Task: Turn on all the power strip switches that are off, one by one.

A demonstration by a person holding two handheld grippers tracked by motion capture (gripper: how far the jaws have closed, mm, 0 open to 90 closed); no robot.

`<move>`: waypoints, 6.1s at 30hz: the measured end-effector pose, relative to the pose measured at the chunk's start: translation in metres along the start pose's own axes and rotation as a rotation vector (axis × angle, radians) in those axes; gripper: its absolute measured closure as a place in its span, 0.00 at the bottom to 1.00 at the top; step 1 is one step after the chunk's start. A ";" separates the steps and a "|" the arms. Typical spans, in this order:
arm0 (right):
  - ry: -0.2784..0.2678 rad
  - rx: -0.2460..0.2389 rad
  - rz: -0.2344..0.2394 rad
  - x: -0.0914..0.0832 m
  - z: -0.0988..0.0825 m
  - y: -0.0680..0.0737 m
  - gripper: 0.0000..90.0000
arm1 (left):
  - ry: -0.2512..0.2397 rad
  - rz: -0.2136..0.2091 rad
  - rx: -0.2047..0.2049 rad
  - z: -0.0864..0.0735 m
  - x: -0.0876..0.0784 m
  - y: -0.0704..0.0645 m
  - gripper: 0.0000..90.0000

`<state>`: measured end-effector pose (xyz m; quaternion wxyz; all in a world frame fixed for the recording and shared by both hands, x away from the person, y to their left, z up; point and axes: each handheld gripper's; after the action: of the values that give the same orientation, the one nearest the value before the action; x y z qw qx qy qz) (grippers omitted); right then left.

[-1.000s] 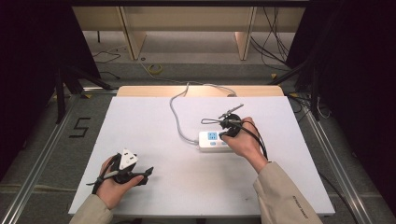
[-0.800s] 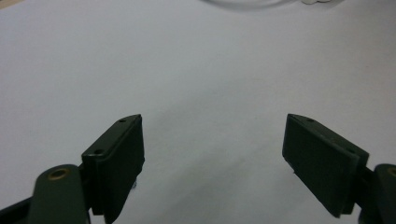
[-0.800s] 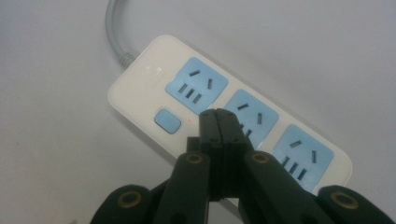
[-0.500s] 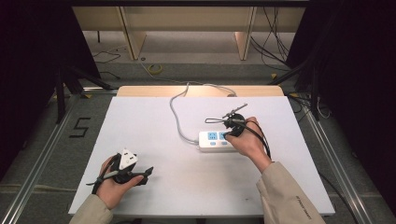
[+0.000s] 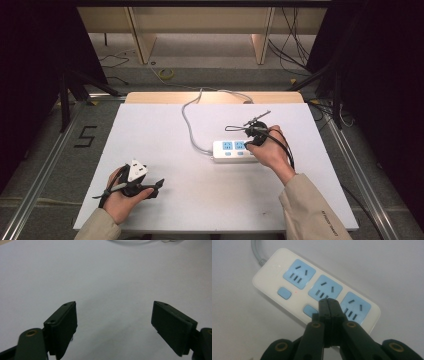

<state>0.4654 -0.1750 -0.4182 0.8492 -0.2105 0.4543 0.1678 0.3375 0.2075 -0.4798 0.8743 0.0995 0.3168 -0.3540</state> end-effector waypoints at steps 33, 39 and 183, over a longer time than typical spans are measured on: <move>0.059 0.030 -0.022 0.003 -0.008 -0.013 1.00 | 0.004 0.002 0.002 0.000 0.000 0.000 0.23; 0.070 0.032 -0.024 0.005 -0.009 -0.013 1.00 | 0.002 0.002 0.003 0.000 0.000 0.000 0.23; -0.244 0.088 0.039 -0.030 -0.091 -0.030 0.56 | 0.019 -0.009 0.003 -0.001 0.002 -0.002 0.23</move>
<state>0.4003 -0.2497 -0.4322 0.9031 -0.1423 0.3584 0.1887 0.3370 0.2056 -0.4822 0.8695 0.1028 0.3248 -0.3577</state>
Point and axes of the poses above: each handheld gripper's, and its own axes: x roughly forward along the jaws, z roughly out of its top, y roughly to its left, and after that the axes turned 13 degrees about -z, right-handed
